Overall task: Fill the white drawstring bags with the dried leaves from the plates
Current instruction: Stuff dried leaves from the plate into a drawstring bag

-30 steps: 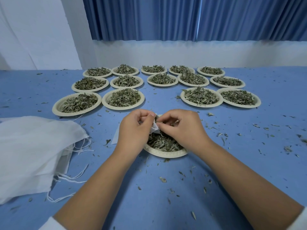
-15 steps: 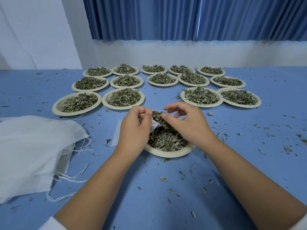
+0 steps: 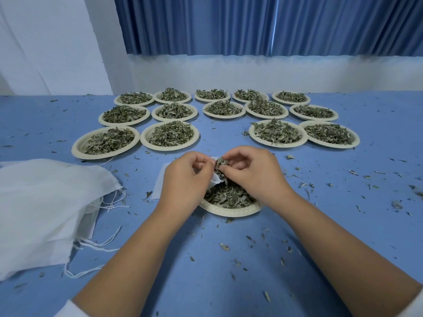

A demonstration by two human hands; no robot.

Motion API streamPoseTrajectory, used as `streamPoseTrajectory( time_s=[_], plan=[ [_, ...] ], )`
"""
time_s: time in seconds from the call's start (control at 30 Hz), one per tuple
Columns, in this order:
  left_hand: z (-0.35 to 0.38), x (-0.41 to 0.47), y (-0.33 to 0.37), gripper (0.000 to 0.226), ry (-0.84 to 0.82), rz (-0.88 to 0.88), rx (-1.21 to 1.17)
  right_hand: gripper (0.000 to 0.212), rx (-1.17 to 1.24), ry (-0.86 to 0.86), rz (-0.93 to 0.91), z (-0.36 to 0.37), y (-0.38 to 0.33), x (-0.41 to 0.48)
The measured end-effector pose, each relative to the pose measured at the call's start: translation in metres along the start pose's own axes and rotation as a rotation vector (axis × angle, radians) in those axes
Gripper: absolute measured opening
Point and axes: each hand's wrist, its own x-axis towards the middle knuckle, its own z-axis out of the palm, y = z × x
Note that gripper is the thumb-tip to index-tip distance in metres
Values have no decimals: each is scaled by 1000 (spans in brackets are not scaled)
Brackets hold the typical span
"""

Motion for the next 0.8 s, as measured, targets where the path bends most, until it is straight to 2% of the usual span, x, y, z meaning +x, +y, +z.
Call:
streamPoseTrajectory(
  time_s=[0.27, 0.4, 0.47, 0.6, 0.67, 0.8],
  plan=[
    [1, 0, 1, 12, -5, 75, 7, 8, -43, 17, -115, 5, -3, -2],
    [3, -2, -1, 8, -106, 147, 56, 12, -160, 9, -93, 4, 0, -2],
    [5, -2, -2, 9, -105, 153, 74, 15, -183, -21, -69, 2, 0, -2],
    [5, 1, -4, 9, -21, 94, 31, 20, 32, -21, 18, -2, -6, -2],
    [4, 2, -4, 9, -17, 79, 7, 16, 103, -20, 25, -3, -8, -2],
    [5, 0, -3, 7, -31, 91, -18, 10, 61, -18, -8, -1, -6, -3]
  ],
)
